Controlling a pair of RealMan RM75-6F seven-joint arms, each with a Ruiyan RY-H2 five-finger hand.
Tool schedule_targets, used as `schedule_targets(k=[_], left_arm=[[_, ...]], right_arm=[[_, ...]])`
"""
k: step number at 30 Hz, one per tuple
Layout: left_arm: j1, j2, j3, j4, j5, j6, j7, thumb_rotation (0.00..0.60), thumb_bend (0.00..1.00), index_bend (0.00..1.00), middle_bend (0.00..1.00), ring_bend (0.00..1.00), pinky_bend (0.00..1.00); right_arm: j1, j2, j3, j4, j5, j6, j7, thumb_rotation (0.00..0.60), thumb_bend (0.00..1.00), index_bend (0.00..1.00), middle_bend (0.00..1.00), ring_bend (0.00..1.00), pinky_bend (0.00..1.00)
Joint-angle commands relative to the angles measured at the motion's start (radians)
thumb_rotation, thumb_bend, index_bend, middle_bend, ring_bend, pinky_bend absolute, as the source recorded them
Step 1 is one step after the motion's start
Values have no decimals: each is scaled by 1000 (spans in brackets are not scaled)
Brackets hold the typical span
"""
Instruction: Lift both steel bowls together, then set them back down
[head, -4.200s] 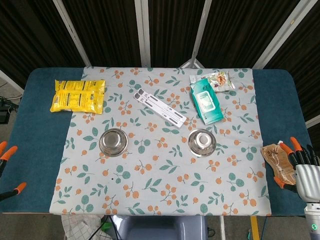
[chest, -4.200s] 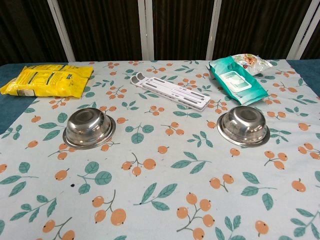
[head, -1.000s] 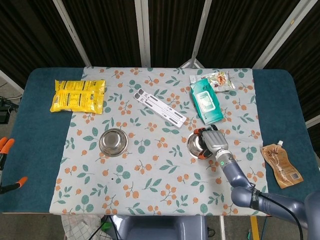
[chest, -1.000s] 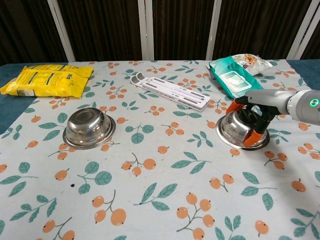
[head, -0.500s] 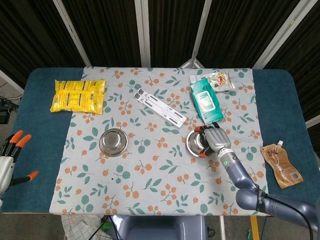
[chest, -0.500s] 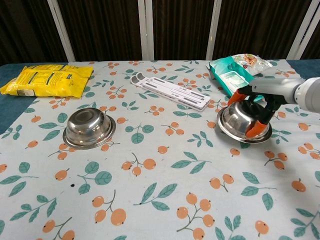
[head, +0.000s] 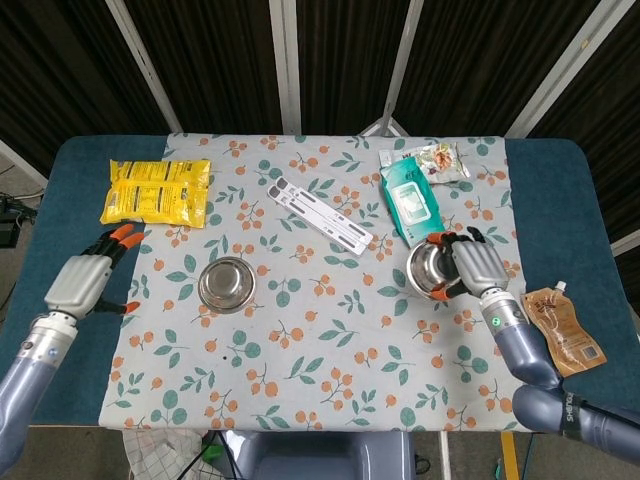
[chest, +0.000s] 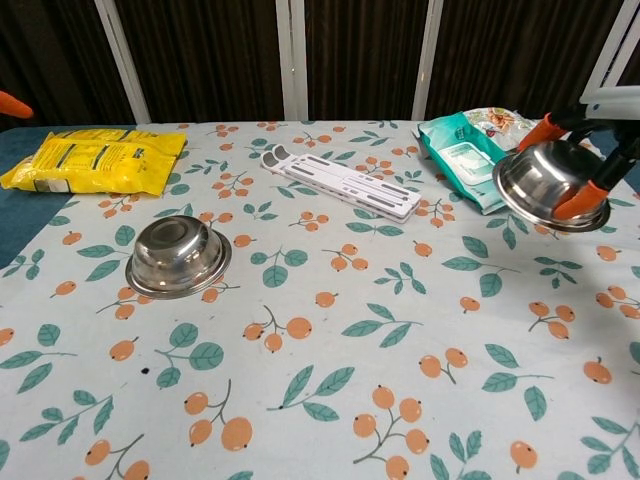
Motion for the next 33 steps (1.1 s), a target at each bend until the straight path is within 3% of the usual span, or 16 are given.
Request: schedule_targets(k=[1, 11, 33], left_arm=[[-77, -76, -25, 55, -87, -86, 40, 600, 0, 117, 0, 0, 167], [-205, -212, -2, 158, -242, -213, 154, 600, 0, 74, 0, 0, 110], [-319, -320, 45, 188, -364, -220, 289, 600, 0, 74, 0, 0, 111]], right_arm=[[-22, 29, 3, -2, -14, 6, 33, 600, 82, 342, 308, 401, 36], [-61, 94, 3, 9, -48, 4, 99, 600, 83, 342, 308, 400, 36], [-75, 89, -4, 82, -69, -39, 158, 600, 83, 342, 308, 401, 36]])
